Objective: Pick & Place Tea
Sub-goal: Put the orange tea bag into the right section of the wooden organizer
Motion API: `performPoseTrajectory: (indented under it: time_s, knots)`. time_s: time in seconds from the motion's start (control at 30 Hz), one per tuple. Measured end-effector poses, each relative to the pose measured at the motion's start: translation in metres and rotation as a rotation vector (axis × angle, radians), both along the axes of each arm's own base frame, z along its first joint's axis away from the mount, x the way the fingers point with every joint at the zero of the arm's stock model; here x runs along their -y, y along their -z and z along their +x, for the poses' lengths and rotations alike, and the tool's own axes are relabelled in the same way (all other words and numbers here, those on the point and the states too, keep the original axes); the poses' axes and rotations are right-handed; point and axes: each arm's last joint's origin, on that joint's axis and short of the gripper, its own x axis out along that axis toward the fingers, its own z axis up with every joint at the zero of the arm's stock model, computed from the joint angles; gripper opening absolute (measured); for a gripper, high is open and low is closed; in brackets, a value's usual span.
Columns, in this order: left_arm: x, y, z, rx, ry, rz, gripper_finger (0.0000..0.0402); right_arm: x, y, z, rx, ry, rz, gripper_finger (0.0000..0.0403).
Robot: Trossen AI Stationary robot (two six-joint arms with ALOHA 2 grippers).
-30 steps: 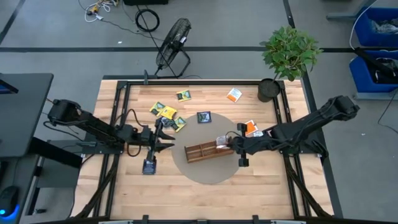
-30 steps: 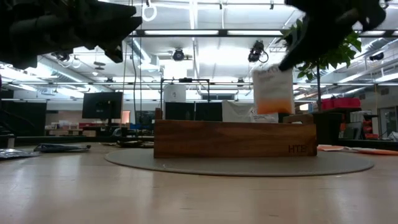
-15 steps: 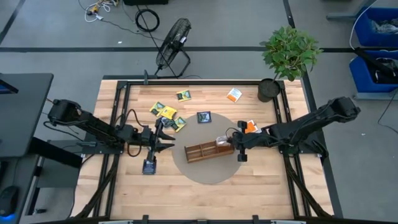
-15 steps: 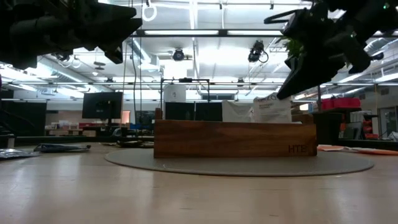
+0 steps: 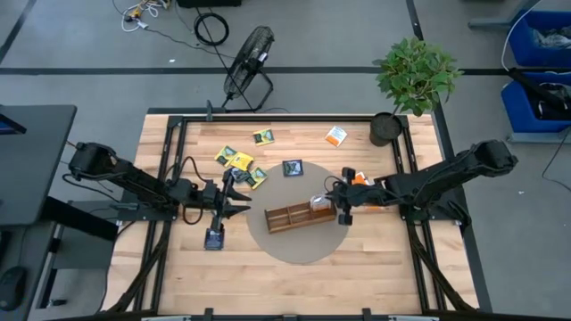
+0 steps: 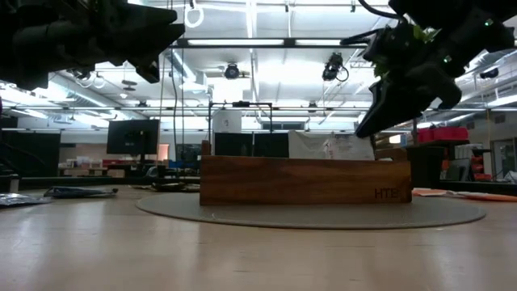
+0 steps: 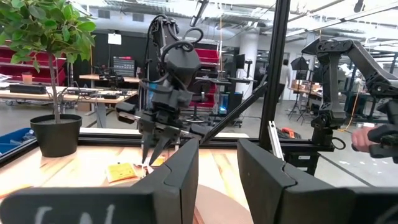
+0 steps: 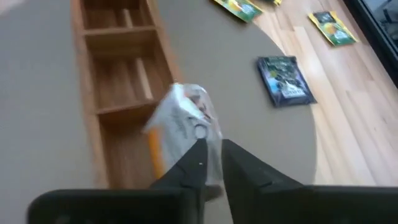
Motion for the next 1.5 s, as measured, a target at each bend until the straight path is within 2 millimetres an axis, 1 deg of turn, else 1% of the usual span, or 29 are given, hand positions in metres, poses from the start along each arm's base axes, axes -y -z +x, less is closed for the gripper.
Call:
performPoseTrajectory:
  time_s: [0.17,0.3,0.47,0.6,0.7,0.83,1.0,1.13,1.2,1.4,1.5]
  knots:
    - [0.0,0.0,0.0,-0.001,0.0,0.0,0.0117,0.001,-0.001,0.0,0.0,0.013,-0.009,0.0107]
    - [0.0,0.001,0.0,-0.01,0.0,0.002,0.0117,-0.004,-0.016,0.006,0.003,-0.003,-0.009,0.0128]
    - [0.0,0.002,0.0,-0.018,0.003,-0.011,0.0117,-0.011,-0.036,0.007,-0.08,0.015,0.017,0.0131]
    - [0.0,0.002,0.0,-0.018,0.003,-0.009,0.0117,-0.014,-0.039,-0.001,-0.183,0.07,0.053,0.0125]
    - [0.0,0.002,0.0,-0.017,0.002,-0.007,0.0117,-0.014,-0.034,-0.012,-0.281,0.148,0.115,0.012]
    - [0.0,0.002,0.0,-0.019,0.002,-0.006,0.0117,-0.012,-0.029,-0.023,-0.368,0.294,0.216,0.0118]
    - [0.0,0.002,0.0,-0.019,0.002,-0.005,0.0117,-0.011,-0.027,-0.031,-0.394,0.492,0.314,0.0121]
    - [0.0,0.002,0.001,-0.025,0.002,-0.003,0.0117,-0.011,-0.024,-0.035,-0.438,0.574,0.38,0.0121]
    - [0.0,0.002,0.001,-0.025,0.001,-0.001,0.0117,-0.01,-0.017,-0.039,-0.462,0.607,0.398,0.0121]
    - [0.0,0.002,0.001,-0.025,0.001,-0.002,0.0117,-0.006,0.011,-0.058,-0.542,0.707,0.405,0.0121]
    - [0.0,0.002,0.001,-0.025,0.001,-0.002,0.0117,-0.006,0.02,-0.058,-0.519,0.699,0.426,0.0121]
